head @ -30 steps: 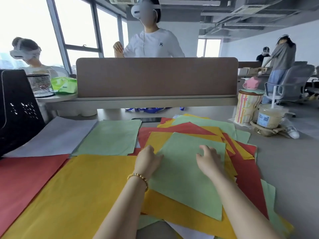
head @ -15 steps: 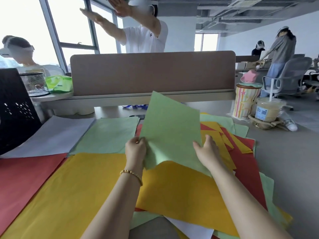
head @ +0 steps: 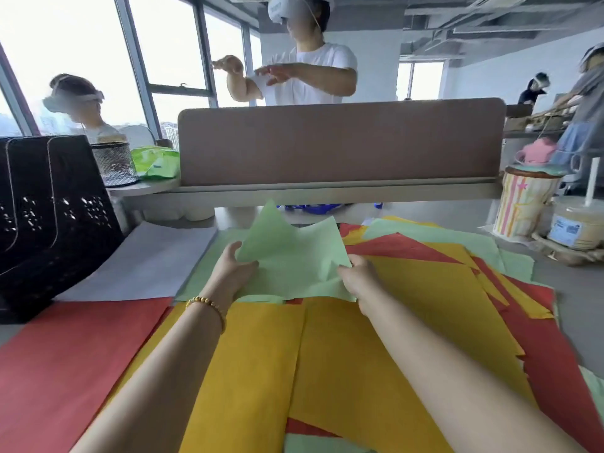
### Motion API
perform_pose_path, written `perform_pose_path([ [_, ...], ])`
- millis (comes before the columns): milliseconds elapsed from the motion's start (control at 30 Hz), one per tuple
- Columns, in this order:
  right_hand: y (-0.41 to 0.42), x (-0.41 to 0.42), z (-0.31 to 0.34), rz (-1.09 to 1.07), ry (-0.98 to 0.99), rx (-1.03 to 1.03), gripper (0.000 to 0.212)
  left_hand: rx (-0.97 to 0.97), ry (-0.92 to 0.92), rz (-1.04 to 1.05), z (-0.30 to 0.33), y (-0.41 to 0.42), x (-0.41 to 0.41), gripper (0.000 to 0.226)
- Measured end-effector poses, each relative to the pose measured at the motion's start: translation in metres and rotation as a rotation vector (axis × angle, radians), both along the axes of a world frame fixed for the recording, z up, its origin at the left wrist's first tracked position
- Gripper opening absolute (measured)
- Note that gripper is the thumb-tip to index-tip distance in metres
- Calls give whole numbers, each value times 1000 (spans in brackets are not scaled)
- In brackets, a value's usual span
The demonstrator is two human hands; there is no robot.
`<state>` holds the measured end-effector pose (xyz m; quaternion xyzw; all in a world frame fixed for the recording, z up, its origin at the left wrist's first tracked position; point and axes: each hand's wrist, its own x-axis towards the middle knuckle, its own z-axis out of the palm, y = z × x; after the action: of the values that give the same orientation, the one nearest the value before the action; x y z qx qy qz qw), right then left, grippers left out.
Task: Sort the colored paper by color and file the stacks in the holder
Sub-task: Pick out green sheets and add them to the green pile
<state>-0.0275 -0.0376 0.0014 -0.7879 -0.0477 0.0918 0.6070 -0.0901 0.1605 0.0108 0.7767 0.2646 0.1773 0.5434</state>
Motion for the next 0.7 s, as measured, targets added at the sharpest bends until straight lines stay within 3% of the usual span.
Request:
perform_pose_path([
  [167, 57, 18, -8, 22, -45, -57, 34, 269, 160, -23, 0, 44, -10, 33],
  [333, 96, 27, -15, 75, -86, -149, 36, 498, 201, 130, -14, 73, -8, 40],
  [433, 104, 25, -21, 163, -209, -372, 42, 633, 282, 149, -24, 78, -10, 47],
  [567, 96, 17, -27, 252, -521, -865, 34, 772, 449, 137, -31, 75, -13, 38],
  [700, 72, 15, -26, 301, -579, -978, 36, 947, 545, 101, -21, 60, -16, 33],
])
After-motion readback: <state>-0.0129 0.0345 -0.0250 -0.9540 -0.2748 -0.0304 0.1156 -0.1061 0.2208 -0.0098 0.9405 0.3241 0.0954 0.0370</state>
